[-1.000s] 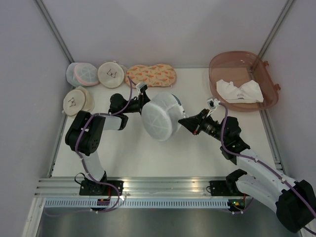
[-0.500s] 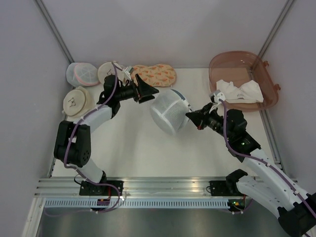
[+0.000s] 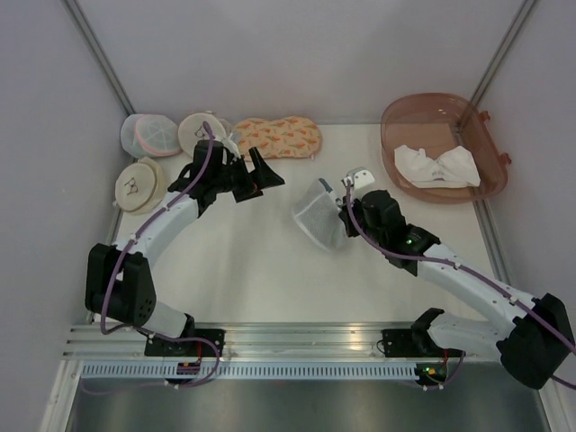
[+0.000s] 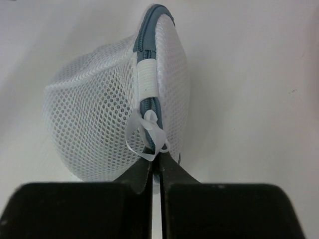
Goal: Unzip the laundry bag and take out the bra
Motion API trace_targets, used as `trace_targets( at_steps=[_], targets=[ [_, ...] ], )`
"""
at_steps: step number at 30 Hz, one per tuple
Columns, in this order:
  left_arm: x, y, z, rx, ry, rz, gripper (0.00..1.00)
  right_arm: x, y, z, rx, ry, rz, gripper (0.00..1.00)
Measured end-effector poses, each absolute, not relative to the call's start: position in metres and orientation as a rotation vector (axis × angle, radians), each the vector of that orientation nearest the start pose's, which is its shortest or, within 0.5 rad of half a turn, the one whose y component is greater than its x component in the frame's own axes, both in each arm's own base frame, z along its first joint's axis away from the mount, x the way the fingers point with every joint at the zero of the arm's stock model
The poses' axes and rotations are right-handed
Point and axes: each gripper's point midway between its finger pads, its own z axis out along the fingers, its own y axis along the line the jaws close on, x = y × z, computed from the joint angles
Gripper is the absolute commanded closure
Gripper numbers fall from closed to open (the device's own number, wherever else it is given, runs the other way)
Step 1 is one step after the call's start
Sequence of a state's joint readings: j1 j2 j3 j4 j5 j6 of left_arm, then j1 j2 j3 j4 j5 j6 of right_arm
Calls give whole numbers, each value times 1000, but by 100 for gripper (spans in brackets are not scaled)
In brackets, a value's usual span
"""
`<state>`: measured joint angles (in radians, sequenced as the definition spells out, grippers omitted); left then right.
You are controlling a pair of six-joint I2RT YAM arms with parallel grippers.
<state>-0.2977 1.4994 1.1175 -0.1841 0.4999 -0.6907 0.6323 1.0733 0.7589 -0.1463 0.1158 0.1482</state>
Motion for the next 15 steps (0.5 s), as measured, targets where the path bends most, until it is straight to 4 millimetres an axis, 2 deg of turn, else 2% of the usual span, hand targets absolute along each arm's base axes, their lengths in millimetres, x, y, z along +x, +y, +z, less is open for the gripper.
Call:
trace_targets(
  at_steps=[2, 5, 10, 13, 15],
  targets=[
    [355, -228, 201, -117, 2275, -1094, 1, 289, 206, 173, -475, 2019, 313, 99],
    [341, -232, 219, -82, 2250, -1117, 0, 278, 226, 168, -574, 2011, 279, 99],
    [322, -234, 246, -60, 2192, -1190, 1, 249, 262, 158, -766, 1973, 269, 100],
    [309, -235, 243, -70, 2210, -1235, 0, 232, 280, 153, -864, 1939, 239, 100],
    [299, -235, 233, -91, 2248, -1266, 1, 219, 290, 150, -928, 1914, 226, 100]
  ],
)
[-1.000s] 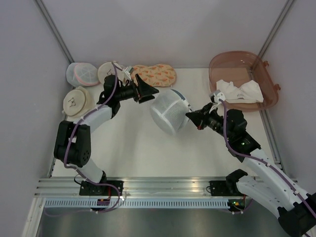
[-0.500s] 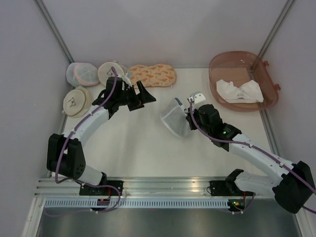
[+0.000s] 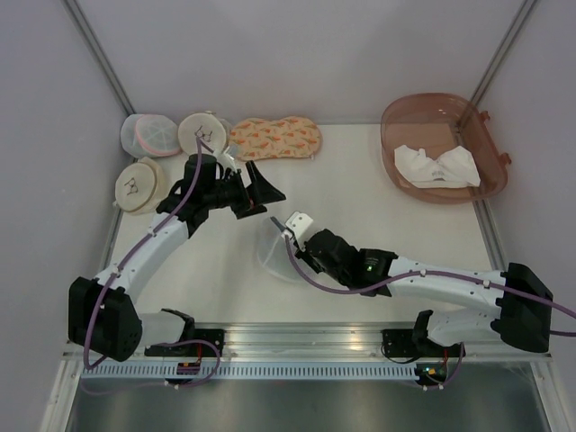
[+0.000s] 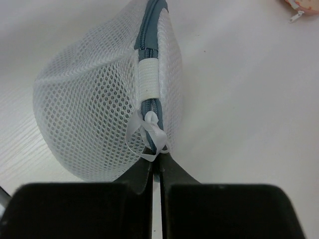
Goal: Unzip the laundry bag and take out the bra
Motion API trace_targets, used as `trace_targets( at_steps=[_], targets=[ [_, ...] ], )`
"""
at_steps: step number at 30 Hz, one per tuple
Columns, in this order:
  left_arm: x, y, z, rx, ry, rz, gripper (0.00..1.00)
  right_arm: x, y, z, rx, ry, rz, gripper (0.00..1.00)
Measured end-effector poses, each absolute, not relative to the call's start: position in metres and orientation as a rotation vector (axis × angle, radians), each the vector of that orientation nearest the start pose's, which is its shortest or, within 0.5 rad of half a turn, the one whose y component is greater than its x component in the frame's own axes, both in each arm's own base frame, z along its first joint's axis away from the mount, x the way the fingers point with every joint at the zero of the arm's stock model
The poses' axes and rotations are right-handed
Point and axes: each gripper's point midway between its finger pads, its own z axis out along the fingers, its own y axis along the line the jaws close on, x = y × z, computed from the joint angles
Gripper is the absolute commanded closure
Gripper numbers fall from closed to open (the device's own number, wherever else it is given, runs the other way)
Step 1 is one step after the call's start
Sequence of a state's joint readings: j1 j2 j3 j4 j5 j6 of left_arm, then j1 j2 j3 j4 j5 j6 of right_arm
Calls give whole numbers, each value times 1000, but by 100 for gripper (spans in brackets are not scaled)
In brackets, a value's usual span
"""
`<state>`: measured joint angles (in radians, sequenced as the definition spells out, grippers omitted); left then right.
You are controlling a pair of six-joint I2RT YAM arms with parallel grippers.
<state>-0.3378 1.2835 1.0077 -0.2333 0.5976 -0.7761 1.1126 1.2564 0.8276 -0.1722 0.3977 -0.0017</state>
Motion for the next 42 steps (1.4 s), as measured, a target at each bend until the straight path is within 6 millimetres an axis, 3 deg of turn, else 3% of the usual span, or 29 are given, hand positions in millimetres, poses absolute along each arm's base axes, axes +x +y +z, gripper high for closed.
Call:
trace_targets(
  at_steps=[4, 7, 14, 19, 28, 33, 37, 40, 42],
  targets=[
    [276, -235, 201, -166, 2361, -1320, 1, 208, 296, 150, -975, 1873, 179, 100],
    [259, -233, 191, -213, 2423, -1353, 0, 211, 292, 155, -952, 1842, 99, 100],
    [243, -230, 212, -223, 2396, -1391, 1, 230, 274, 164, -846, 1783, -135, 99],
    [242, -232, 210, -300, 2429, -1412, 1, 231, 277, 170, -822, 1735, -197, 100],
    [246, -243, 182, -441, 2545, -1386, 1, 225, 290, 185, -797, 1671, -167, 100],
    [257, -243, 187, -524, 2515, -1366, 0, 218, 297, 186, -813, 1641, -167, 99],
    [262, -244, 192, -565, 2492, -1369, 1, 211, 304, 175, -852, 1627, -194, 99],
    [264, -245, 194, -583, 2481, -1372, 8, 206, 307, 166, -883, 1621, -222, 100],
    [264, -247, 195, -583, 2478, -1380, 21, 204, 308, 162, -894, 1616, -239, 99]
  ],
)
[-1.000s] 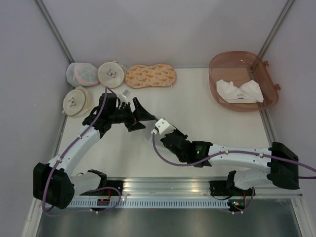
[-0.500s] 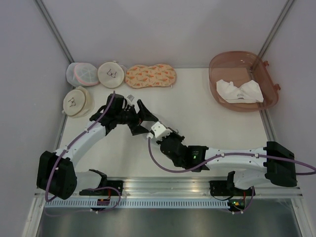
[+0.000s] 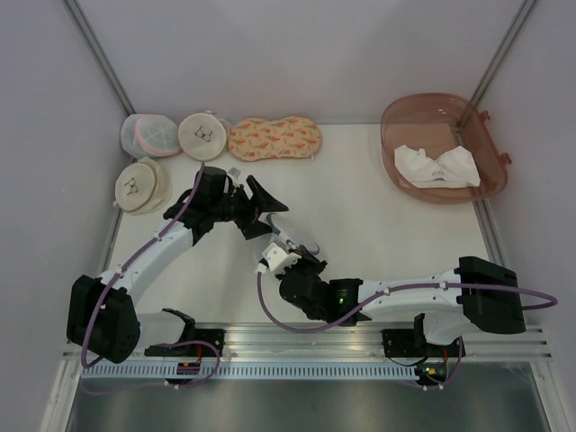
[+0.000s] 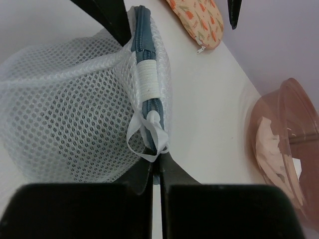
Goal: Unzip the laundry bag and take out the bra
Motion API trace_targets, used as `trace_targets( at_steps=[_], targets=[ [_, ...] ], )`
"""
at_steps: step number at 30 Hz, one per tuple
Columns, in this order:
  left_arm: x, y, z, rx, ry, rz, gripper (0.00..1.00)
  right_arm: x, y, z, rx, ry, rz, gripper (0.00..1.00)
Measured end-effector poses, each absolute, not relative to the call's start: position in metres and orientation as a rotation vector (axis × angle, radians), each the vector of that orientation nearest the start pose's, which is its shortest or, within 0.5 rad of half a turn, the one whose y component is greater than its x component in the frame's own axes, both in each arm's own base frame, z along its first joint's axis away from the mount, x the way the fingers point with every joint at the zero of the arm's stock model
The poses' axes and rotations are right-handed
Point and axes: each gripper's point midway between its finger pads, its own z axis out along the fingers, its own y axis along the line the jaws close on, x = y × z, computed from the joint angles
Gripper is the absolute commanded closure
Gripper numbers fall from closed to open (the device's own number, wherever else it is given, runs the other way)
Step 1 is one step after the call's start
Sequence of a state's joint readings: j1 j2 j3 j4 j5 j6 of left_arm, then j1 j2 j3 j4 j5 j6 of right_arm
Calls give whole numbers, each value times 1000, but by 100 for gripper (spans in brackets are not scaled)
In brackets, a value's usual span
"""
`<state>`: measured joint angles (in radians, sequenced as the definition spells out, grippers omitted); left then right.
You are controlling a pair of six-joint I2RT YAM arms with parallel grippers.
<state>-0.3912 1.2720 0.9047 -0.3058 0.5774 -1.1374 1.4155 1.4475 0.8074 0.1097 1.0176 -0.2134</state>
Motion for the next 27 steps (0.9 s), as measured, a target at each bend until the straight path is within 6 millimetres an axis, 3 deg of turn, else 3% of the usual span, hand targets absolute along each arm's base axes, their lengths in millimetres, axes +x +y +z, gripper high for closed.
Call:
trace_targets(
  at_steps=[1, 4, 5, 6, 10, 12, 17, 19, 20, 22, 23, 27],
  targets=[
    [264, -248, 196, -581, 2474, -1385, 26, 203, 309, 161, -895, 1614, -243, 99],
    [267, -251, 201, -575, 2452, -1409, 52, 202, 309, 161, -891, 1609, -249, 100],
    [268, -252, 202, -575, 2444, -1418, 77, 202, 309, 162, -884, 1608, -251, 100],
    [268, -252, 202, -582, 2439, -1426, 82, 202, 308, 163, -879, 1606, -256, 99],
    [267, -255, 198, -576, 2441, -1434, 88, 203, 308, 165, -870, 1601, -261, 100],
    [268, -255, 197, -576, 2441, -1436, 98, 203, 307, 166, -868, 1600, -268, 99],
    [269, -260, 198, -548, 2434, -1463, 98, 204, 305, 166, -861, 1600, -277, 97],
    [271, -261, 195, -541, 2439, -1466, 98, 203, 305, 165, -859, 1604, -271, 68],
    [271, -262, 193, -537, 2444, -1463, 98, 203, 304, 165, -857, 1609, -261, 38],
    [271, -263, 188, -526, 2458, -1451, 98, 200, 303, 173, -845, 1613, -216, 23],
    [271, -263, 185, -522, 2462, -1444, 98, 199, 302, 179, -827, 1616, -187, 6],
    [272, -260, 176, -517, 2462, -1414, 98, 193, 293, 223, -705, 1608, -3, 2]
  ],
)
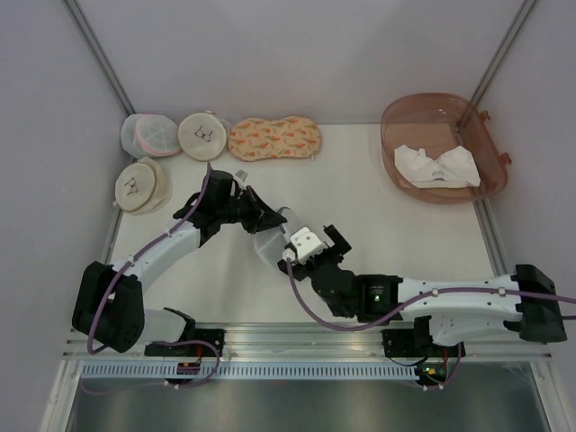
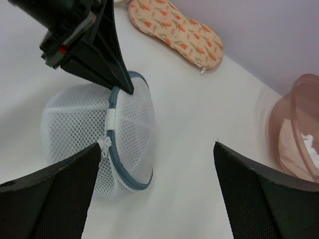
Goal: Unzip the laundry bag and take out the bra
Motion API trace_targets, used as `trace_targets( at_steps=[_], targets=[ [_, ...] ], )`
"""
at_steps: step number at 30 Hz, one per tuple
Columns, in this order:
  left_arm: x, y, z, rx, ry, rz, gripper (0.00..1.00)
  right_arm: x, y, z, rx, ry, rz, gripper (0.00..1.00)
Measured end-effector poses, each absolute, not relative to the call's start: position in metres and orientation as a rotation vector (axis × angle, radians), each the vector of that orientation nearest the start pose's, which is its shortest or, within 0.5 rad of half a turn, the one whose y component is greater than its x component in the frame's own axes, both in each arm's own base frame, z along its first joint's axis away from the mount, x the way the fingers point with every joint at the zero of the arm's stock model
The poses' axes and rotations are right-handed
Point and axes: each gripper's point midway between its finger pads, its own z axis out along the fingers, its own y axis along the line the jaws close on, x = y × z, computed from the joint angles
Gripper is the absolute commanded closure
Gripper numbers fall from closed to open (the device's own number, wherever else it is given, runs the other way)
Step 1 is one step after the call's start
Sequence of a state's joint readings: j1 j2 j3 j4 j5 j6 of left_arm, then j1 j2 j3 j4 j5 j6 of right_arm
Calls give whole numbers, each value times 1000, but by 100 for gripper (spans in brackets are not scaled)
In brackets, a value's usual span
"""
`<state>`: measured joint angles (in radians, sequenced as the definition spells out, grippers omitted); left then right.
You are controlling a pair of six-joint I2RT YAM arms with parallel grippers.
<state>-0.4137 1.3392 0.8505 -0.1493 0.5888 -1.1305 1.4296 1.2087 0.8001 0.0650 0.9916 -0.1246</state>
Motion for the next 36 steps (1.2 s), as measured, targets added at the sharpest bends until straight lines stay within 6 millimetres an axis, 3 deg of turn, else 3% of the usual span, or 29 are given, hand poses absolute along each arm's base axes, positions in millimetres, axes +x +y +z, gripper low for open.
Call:
trace_targets(
  at_steps=[1, 7, 11, 13, 14, 17, 20, 23, 32, 36],
  targets=[
    [272, -259, 172, -523, 2462, -1402, 98, 190, 289, 237, -661, 1606, 65, 2],
    [270, -249, 160, -547, 2416, -1361, 98, 192, 269, 269, -470, 1629, 270, 2],
    [259, -238, 156, -582, 2315, -1378, 98, 198, 259, 272, -339, 1669, 441, 5],
    [256, -232, 152, -624, 2272, -1375, 98, 206, 260, 267, -290, 1711, 522, 10],
    [255, -229, 150, -646, 2255, -1369, 98, 211, 263, 262, -275, 1736, 561, 18],
    [255, -222, 151, -705, 2206, -1352, 98, 217, 280, 239, -277, 1823, 642, 23],
    [258, -212, 159, -762, 2131, -1332, 98, 202, 309, 205, -378, 1922, 751, 30],
    [261, -203, 169, -811, 2057, -1316, 98, 187, 324, 184, -442, 1983, 841, 30],
    [267, -191, 173, -934, 1990, -1284, 98, 171, 345, 196, -452, 1943, 1041, 32],
    [267, -191, 171, -961, 1993, -1285, 98, 179, 347, 176, -415, 1969, 1077, 33]
  ],
)
